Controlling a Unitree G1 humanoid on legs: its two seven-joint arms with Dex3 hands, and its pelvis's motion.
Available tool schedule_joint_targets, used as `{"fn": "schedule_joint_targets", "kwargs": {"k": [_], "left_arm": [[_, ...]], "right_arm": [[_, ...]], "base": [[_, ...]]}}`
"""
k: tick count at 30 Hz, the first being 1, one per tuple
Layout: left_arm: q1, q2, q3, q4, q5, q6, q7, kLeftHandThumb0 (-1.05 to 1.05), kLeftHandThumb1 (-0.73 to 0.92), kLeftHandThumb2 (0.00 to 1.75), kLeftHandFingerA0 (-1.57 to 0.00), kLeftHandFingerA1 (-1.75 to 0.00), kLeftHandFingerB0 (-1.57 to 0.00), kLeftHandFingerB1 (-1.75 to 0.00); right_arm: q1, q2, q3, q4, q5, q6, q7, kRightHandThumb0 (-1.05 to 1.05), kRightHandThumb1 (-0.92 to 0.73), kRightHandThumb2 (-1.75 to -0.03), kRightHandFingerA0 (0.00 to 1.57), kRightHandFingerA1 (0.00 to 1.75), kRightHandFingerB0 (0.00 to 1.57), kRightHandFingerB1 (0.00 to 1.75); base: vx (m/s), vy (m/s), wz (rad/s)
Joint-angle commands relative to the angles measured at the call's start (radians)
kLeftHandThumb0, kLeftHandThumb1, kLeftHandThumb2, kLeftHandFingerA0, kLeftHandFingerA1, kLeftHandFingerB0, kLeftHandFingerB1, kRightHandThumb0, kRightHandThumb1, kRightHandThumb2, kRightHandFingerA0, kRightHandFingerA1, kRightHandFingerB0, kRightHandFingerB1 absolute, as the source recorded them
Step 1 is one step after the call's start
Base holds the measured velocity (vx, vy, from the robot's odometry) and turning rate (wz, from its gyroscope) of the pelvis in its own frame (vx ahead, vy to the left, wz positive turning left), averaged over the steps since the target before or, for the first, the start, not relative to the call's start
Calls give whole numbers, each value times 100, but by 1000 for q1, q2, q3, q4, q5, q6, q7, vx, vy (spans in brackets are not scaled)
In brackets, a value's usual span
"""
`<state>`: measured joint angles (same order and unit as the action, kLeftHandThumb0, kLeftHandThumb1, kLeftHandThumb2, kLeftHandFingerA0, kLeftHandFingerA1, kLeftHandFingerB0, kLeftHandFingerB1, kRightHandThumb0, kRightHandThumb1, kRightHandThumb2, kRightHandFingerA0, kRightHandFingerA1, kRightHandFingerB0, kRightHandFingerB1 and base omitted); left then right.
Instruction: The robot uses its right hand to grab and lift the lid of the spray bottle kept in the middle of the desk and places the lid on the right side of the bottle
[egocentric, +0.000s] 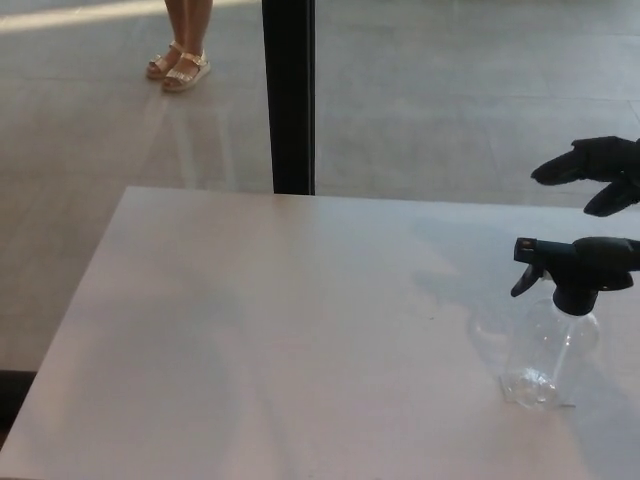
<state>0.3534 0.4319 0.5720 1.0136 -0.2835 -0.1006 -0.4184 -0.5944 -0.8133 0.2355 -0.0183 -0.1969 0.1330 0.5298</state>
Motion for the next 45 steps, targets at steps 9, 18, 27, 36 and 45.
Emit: {"fn": "schedule_joint_targets", "kwargs": {"k": [9,18,27,36,45], "left_arm": [[18,8,-5,-36,-19,-11,-19,-87,89,67,-56,-49,-37,-38],[6,5,-4,5,-25,-34,-28,-88,88,67,-56,-50,-40,-38],[-2,-10,-4,17,-31,-48,-22,-89,89,67,-59,-50,-43,-38],[-9,-14,-11,19,-25,-48,-20,-89,89,67,-57,-50,-41,-38],[-1,-2,-31,32,-9,-78,-28,-90,88,67,-56,-50,-40,-37]], "right_arm": [[-43,-69,144,-44,-229,64,172,-99,-86,-67,39,65,29,29],[-67,-27,195,-42,-328,94,191,-98,-69,-108,51,86,23,42],[-30,74,155,-56,-404,95,47,-60,-64,-97,94,102,39,51],[28,110,121,-50,-462,14,-66,-25,-73,-64,82,166,65,43],[71,64,145,-36,-557,-49,-97,-26,-55,-79,93,162,98,67]], "base": [[0,0,0],[0,0,0],[0,0,0],[0,0,0],[0,0,0]]}}
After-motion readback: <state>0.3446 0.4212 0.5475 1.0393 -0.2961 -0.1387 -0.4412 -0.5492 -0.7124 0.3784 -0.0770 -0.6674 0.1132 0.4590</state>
